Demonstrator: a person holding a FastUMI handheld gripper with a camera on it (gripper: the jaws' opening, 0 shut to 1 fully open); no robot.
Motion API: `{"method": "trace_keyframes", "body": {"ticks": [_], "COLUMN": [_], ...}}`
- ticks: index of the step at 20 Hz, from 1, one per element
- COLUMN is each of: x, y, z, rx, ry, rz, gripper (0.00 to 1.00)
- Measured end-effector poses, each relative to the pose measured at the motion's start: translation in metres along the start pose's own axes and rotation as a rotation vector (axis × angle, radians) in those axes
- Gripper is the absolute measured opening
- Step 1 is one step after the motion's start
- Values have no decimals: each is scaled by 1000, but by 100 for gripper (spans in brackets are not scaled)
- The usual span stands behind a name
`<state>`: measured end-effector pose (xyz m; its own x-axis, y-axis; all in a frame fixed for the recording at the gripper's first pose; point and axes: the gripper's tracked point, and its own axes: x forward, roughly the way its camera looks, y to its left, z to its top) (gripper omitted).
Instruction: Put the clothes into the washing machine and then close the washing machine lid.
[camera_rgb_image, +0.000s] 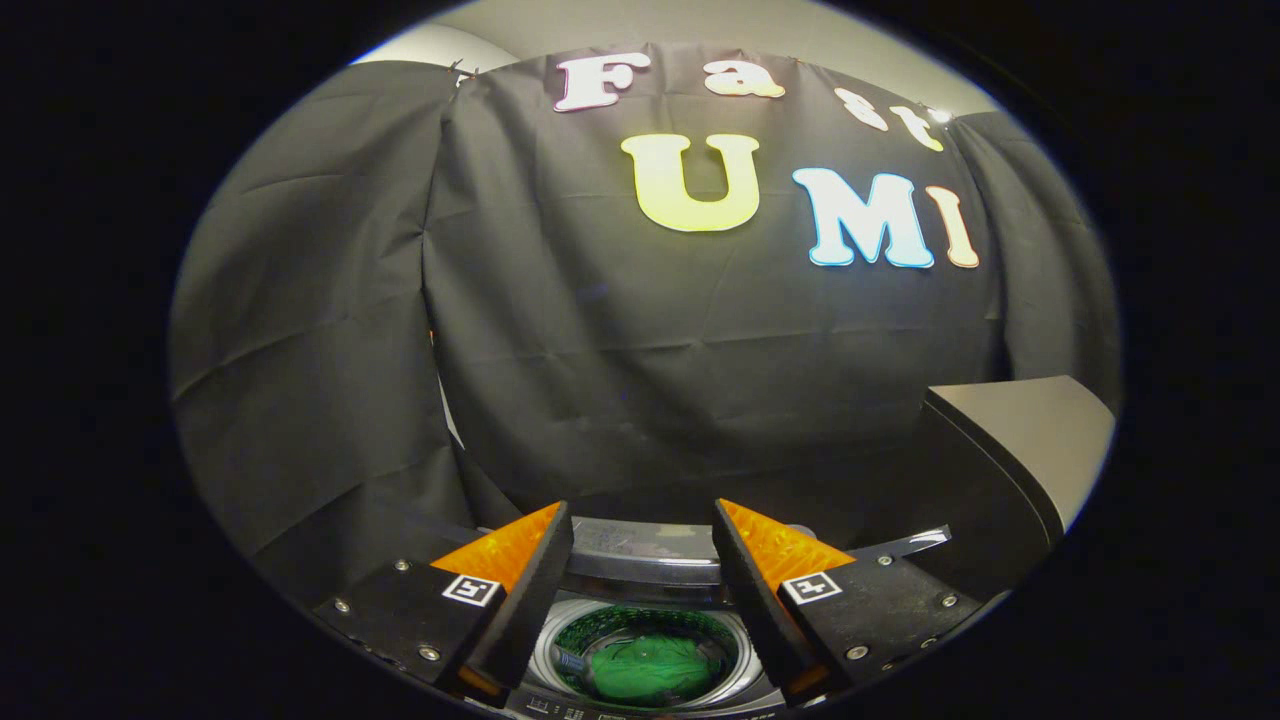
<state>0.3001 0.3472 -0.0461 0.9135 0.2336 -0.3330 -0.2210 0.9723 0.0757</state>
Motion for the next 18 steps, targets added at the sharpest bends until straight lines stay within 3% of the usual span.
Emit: {"method": "trace_keyframes", "body": {"ticks": [14, 18], "x": [-33, -48], "y": [12, 13], "z": [-89, -83], "rx": [53, 34], "ry": [98, 79], "rz": [47, 63], "gripper": [86, 90]}}
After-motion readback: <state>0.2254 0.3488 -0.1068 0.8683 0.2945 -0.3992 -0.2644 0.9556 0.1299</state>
